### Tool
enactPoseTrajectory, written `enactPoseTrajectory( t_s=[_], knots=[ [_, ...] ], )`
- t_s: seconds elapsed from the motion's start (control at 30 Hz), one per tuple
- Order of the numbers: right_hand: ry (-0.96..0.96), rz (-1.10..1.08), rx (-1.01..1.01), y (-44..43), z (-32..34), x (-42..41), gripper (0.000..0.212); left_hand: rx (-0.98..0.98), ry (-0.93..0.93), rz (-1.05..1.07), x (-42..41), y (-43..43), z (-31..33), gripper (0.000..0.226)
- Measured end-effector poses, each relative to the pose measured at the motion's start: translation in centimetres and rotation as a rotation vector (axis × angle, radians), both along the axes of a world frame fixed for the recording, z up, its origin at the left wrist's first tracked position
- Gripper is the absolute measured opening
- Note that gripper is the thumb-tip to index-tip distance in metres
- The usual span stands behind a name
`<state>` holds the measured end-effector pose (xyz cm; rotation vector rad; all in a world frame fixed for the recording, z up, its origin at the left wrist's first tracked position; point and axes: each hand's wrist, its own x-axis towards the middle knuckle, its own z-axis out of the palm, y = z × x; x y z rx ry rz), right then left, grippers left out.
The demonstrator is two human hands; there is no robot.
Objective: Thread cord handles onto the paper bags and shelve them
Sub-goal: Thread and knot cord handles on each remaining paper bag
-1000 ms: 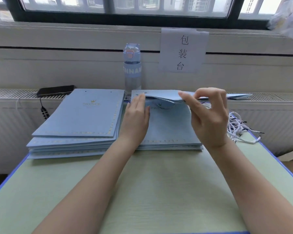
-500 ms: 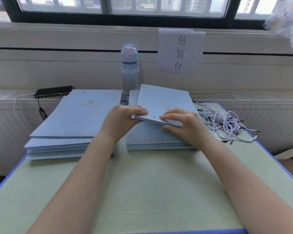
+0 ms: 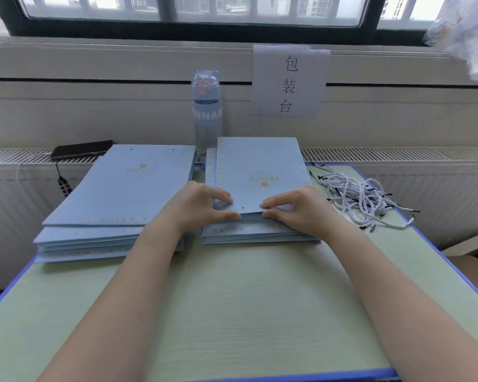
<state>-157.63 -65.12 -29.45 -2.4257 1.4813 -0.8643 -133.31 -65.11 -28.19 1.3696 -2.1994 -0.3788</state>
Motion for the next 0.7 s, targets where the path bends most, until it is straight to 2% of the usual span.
enactPoseTrajectory(
  t_s=[0.1,0.2,0.33,0.4,0.47,0.53,0.57,0.7],
  knots=[
    [-0.049,-0.009,0.032,0.1,0.3,0.0,0.015,0.031,0.021,0.024,0.0,0.3,0.4,0.035],
    [-0.073,-0.026,0.061,0.2,0.5,0.1,0.013,-0.052,0.018,0.016,-1.3,1.0,0.7,0.015],
    [-0.054,-0.045,0.092,0.3,0.6,0.0,0.025,-0.132,-0.088,-0.038,-2.7,1.5,0.7,0.016],
    [-0.131,-0.049,0.116,0.4,1.0,-0.5,0.027,-0.103,-0.048,-0.049,-2.5,1.4,0.8,0.014],
    [-0.203,-0.115,0.008,0.4,1.7,-1.3,0.023,-0.069,0.000,-0.056,-2.2,1.5,1.0,0.011],
    [-0.245,-0.279,-0.143,0.0,1.9,-2.9,0.023,-0.057,0.013,-0.063,-2.1,1.5,1.0,0.011],
    [-0.235,-0.366,-0.155,-0.3,1.9,-4.0,0.025,-0.058,0.014,-0.066,-2.1,1.6,1.0,0.011],
    [0.014,-0.527,0.183,-1.7,0.3,-7.2,0.035,-0.058,0.012,-0.063,-2.1,1.3,0.8,0.010]
  ],
)
